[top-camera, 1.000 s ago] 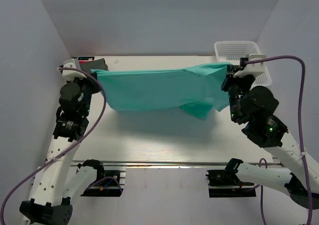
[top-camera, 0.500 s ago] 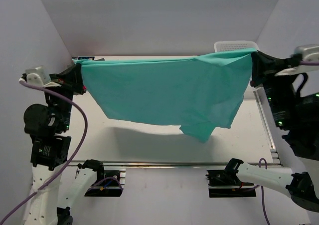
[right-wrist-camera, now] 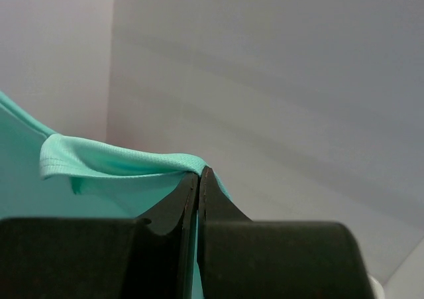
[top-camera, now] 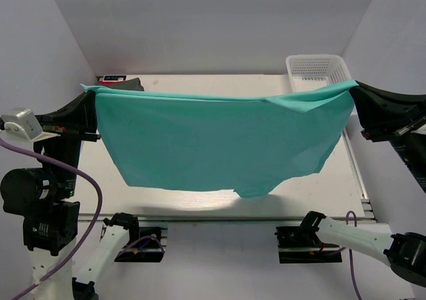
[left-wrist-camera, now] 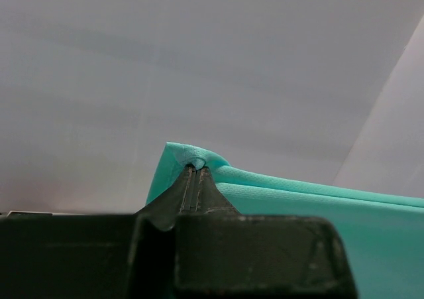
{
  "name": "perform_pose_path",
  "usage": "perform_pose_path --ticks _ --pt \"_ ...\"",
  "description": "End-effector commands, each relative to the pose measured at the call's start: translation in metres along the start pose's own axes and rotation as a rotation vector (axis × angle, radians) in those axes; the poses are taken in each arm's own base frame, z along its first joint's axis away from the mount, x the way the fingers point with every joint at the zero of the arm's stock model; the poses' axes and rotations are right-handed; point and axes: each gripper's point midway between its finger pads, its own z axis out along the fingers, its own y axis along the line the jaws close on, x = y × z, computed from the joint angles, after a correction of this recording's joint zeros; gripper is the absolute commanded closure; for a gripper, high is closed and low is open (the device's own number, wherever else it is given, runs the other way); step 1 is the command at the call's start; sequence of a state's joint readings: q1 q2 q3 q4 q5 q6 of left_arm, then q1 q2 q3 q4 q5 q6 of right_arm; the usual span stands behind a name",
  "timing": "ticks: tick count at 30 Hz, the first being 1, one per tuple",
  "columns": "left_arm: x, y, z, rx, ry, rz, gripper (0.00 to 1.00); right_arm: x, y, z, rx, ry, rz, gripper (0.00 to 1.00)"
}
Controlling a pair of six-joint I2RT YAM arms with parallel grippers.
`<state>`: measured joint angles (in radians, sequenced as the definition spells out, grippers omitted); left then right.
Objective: Fold and stack the t-shirts
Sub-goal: Flatten out the tshirt
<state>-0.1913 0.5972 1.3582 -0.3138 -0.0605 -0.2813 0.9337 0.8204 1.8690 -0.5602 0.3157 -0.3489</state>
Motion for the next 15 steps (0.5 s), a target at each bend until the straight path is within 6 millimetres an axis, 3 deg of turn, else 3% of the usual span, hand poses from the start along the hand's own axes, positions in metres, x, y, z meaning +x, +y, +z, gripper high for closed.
perform_pose_path --ticks 1,4,8,9,10,12,13,14,15 --pt "-0.007 -0.003 -0.008 0.008 0.001 0.012 1.0 -0.024 0.002 -0.013 -0.046 -0.091 0.015 1.0" --pt "-0.012 -0.004 -0.009 0.011 -0.007 0.011 1.0 -0.026 -0.004 -0.018 -0.021 -0.107 0.021 1.0" --pt "-0.001 -0.001 -0.008 0.003 0.021 0.003 1.0 -0.003 -0.012 0.006 0.085 -0.045 -0.009 1.0" --pt "0.006 0.002 -0.006 -0.01 0.033 0.004 1.0 0.002 -0.013 0.009 0.101 -0.035 -0.014 1.0" --pt "0.012 0.004 -0.002 -0.013 0.041 0.005 1.0 0.02 -0.008 0.018 0.105 0.008 -0.038 1.0" --pt "0.031 0.012 0.006 -0.047 0.074 -0.011 1.0 0.021 -0.024 0.022 0.217 -0.006 -0.033 1.0" --pt "0.034 0.013 0.007 -0.047 0.074 -0.011 1.0 0.041 -0.017 0.033 0.232 0.018 -0.042 1.0" --pt "0.052 0.02 0.017 -0.07 0.113 -0.007 1.0 0.039 -0.026 0.033 0.296 -0.003 -0.026 1.0" --pt "0.063 0.023 0.02 -0.079 0.138 -0.014 1.0 0.064 -0.028 0.038 0.348 0.058 -0.055 1.0"
